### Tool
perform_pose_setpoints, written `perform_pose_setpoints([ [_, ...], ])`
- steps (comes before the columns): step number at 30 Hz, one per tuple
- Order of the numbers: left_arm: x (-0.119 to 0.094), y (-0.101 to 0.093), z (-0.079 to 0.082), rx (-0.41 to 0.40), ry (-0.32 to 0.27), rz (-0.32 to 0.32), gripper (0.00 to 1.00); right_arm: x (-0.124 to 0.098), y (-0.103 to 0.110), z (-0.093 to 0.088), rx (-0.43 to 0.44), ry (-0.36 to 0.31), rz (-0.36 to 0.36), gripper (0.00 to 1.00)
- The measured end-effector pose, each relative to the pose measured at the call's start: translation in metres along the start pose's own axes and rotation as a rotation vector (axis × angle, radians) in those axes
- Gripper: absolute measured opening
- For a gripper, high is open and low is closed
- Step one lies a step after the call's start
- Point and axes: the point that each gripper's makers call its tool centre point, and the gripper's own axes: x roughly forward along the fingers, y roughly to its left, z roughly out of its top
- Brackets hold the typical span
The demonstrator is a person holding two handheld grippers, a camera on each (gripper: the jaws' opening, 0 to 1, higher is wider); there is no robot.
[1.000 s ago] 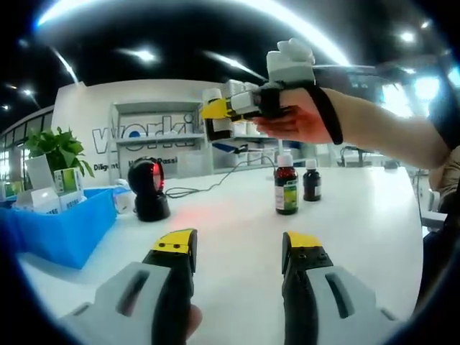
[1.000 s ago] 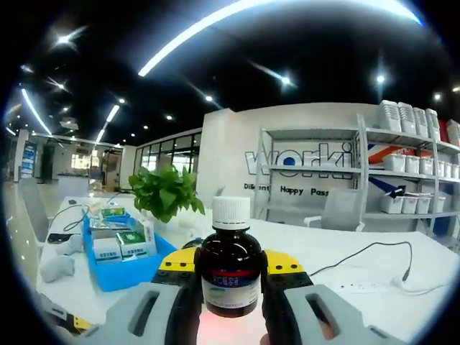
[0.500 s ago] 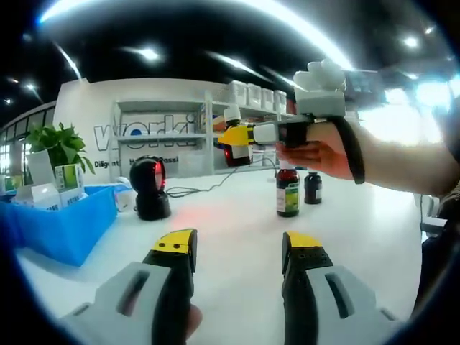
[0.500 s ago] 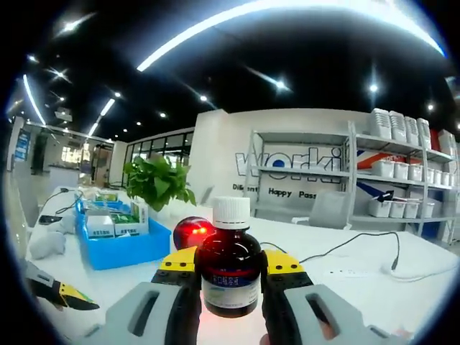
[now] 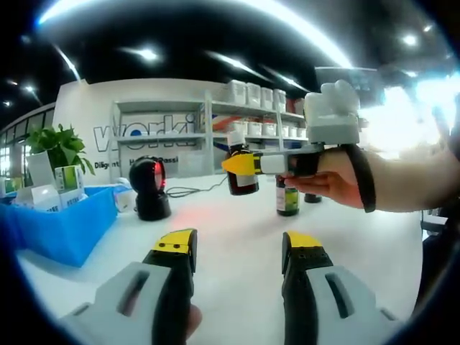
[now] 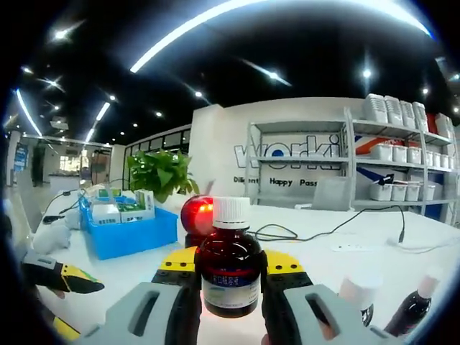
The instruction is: Rotate the medicine bottle to make it face forward pick up the medicine bottle inspect the drug traceability code place the medicine on the table
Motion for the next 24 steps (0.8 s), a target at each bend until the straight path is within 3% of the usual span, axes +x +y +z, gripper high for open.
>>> perform_pose_setpoints([
  [3, 0.000, 0.000, 0.000, 0.002, 0.000, 0.000, 0.38, -0.001, -0.004, -0.007, 0.046, 0.016, -0.015, 0.27],
  [24, 0.000, 0.000, 0.000, 0.000, 0.001, -0.004, 0.38, 0.003, 0.023, -0.039, 0.006, 0.055, 0.035, 0.27],
])
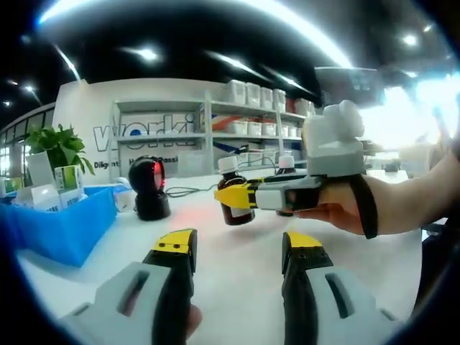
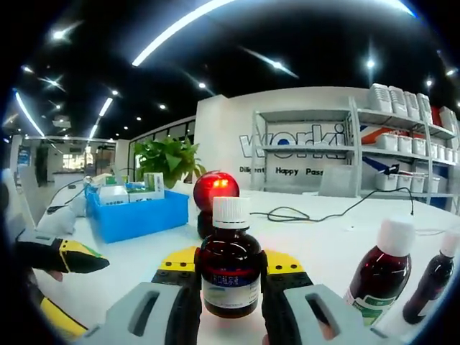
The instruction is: Rotate the medicine bottle to make it face forward pick up the medicine bottle inspect the drug traceability code place the medicine on the table
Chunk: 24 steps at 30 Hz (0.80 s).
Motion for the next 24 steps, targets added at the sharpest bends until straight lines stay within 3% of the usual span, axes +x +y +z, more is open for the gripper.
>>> perform_pose_setpoints([
  [24, 0.000, 0.000, 0.000, -0.006, -0.005, -0.002, 0.38, 0.007, 0.008, -0.017, -0.016, 0.037, 0.059, 0.27],
])
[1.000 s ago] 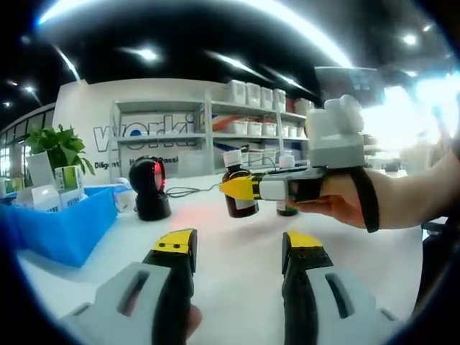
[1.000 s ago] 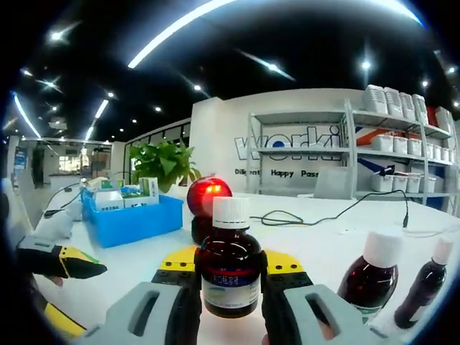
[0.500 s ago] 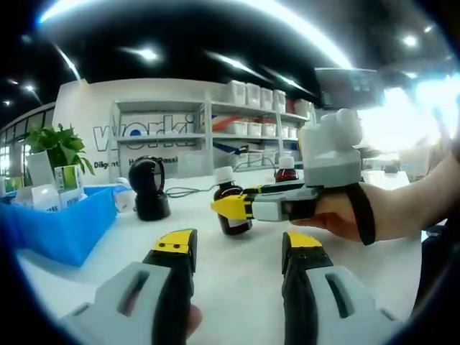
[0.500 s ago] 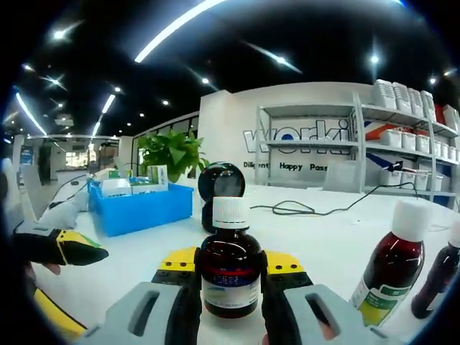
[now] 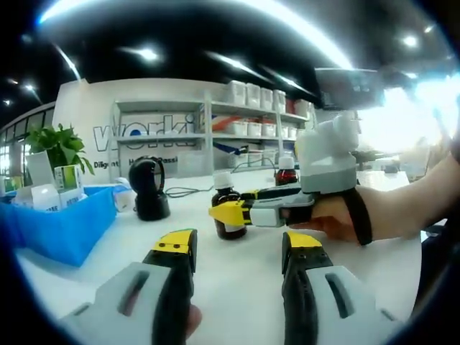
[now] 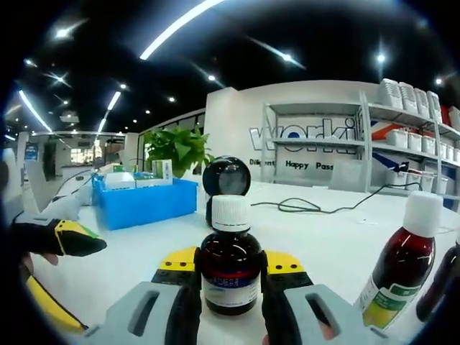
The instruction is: Rotate the medicine bottle to make it face forward pick up the medicine bottle inspect the drug traceability code place the medicine on the table
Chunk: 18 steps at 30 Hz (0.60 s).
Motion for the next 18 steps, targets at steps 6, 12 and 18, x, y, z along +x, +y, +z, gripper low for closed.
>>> perform_pose_setpoints([
  [6, 0.0001, 0.0001, -0.0003, 0.003, 0.002, 0.001, 0.38, -0.0024, -0.0015, -0.0016, 0.007, 0.006, 0.007, 0.27],
  [12, 0.0003, -0.0002, -0.0007, 0.007, 0.005, 0.001, 0.38, -0.0010, -0.0028, -0.0015, 0.017, 0.005, 0.020, 0.28],
  [18, 0.0004, -0.0001, -0.0009, 0.007, 0.006, -0.001, 0.38, -0.0007, -0.0026, 0.0026, 0.053, -0.009, 0.044, 0.39],
])
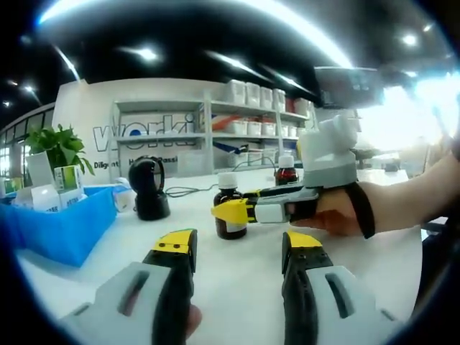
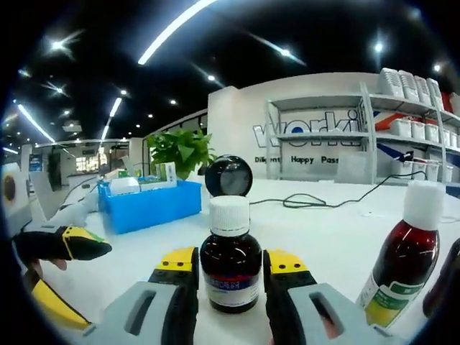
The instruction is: Rotate the medicine bottle to make it face forward pick up the medicine bottle inspect the drug traceability code place the medicine on the table
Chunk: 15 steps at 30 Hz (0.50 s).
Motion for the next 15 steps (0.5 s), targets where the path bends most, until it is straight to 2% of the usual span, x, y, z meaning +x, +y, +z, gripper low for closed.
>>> perform_pose_setpoints([
  [2, 0.000, 0.001, 0.000, 0.000, 0.001, 0.000, 0.38, -0.001, -0.001, 0.001, -0.017, 0.003, 0.007, 0.44],
  [15, 0.000, 0.001, 0.000, 0.000, 0.002, 0.002, 0.38, -0.014, 0.004, 0.034, -0.034, -0.006, 0.122, 0.43],
])
